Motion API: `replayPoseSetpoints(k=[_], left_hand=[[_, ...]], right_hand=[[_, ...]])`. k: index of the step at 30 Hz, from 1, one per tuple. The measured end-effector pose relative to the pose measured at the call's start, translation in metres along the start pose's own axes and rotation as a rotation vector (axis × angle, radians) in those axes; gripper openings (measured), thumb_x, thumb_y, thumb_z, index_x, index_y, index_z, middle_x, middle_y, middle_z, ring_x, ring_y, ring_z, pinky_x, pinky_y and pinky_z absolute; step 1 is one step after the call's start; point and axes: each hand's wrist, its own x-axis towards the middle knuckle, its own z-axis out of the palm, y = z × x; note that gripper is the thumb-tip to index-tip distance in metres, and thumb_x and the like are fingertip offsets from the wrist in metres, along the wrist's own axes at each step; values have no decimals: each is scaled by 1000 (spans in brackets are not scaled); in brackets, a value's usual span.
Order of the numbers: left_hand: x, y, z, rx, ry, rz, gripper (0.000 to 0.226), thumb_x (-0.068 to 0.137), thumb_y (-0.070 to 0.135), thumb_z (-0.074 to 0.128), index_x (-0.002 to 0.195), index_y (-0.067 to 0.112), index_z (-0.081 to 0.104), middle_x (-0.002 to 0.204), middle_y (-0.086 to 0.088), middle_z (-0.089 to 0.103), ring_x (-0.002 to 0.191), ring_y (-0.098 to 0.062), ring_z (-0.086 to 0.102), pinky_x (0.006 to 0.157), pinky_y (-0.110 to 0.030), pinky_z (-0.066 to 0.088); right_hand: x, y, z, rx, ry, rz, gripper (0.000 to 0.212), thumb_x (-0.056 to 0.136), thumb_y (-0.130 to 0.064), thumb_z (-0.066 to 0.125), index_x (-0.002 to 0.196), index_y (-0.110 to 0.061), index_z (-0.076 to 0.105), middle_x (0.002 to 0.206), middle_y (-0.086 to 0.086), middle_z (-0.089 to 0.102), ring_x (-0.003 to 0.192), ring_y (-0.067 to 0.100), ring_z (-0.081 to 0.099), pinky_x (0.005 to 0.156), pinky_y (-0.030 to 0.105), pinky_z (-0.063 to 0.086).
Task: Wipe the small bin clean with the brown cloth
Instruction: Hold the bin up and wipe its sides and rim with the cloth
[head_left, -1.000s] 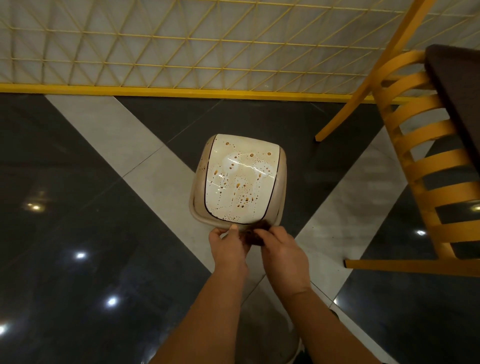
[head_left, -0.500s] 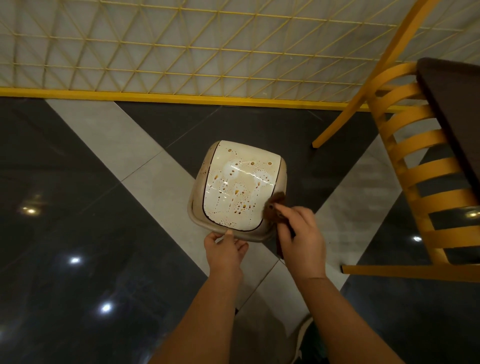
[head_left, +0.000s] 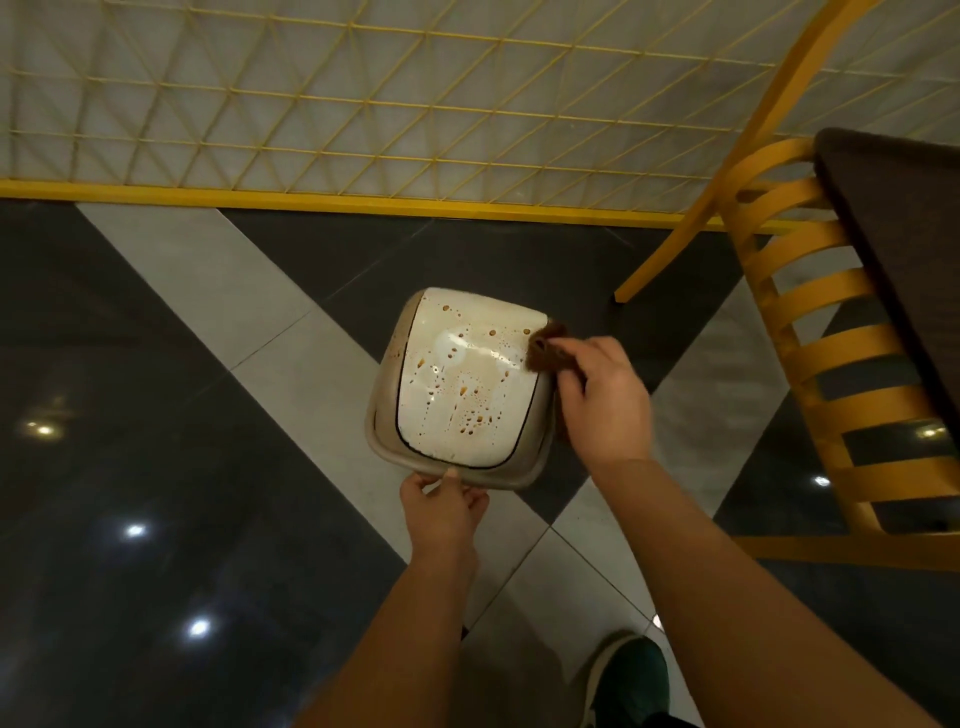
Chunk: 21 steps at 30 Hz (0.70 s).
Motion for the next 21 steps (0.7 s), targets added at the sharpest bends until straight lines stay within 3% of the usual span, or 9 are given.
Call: replayPoseSetpoints(k=[5, 9, 11, 16, 21], left_hand=[[1, -2, 3, -12, 17, 15, 12, 98, 10, 50, 106, 16, 44, 95, -14, 59, 83, -23, 62, 68, -28, 51], [-1, -4, 0, -14, 1, 30, 16, 98, 7, 48, 111, 12, 42, 96, -18, 60, 83, -25, 63, 69, -30, 53], [-1, -3, -1, -11, -12, 30, 14, 98, 7, 48, 110, 13, 42, 93, -17, 59, 80, -23, 62, 68, -29, 53], [2, -4, 1, 6, -6, 20, 13, 98, 10, 49, 109, 15, 42, 92, -14, 60, 84, -24, 62, 72, -29, 52], [2, -3, 3, 7, 10, 22, 17, 97, 12, 51, 112, 16, 43, 98, -15, 60, 89, -25, 63, 75, -31, 52]], right_hand=[[-45, 1, 13, 70, -18, -6, 31, 90, -10, 57, 119, -21, 63, 118, -1, 57, 97, 3, 48, 81, 8, 35], [-108, 12, 37, 47, -190, -111, 33, 78, -5, 72, 107, -22, 69, 102, 1, 65, 84, 15, 65, 69, 22, 57], [-109, 14, 36, 36, -216, -127, 35, 76, -5, 74, 106, -22, 70, 99, 1, 65, 81, 18, 66, 64, 23, 57], [-34, 3, 7, 78, -13, -44, 30, 88, -8, 60, 116, -20, 66, 108, 0, 58, 88, 9, 55, 74, 17, 44], [-10, -2, 8, 65, 19, 48, 29, 94, -14, 54, 120, -22, 62, 113, -5, 56, 90, 3, 50, 75, 5, 35]])
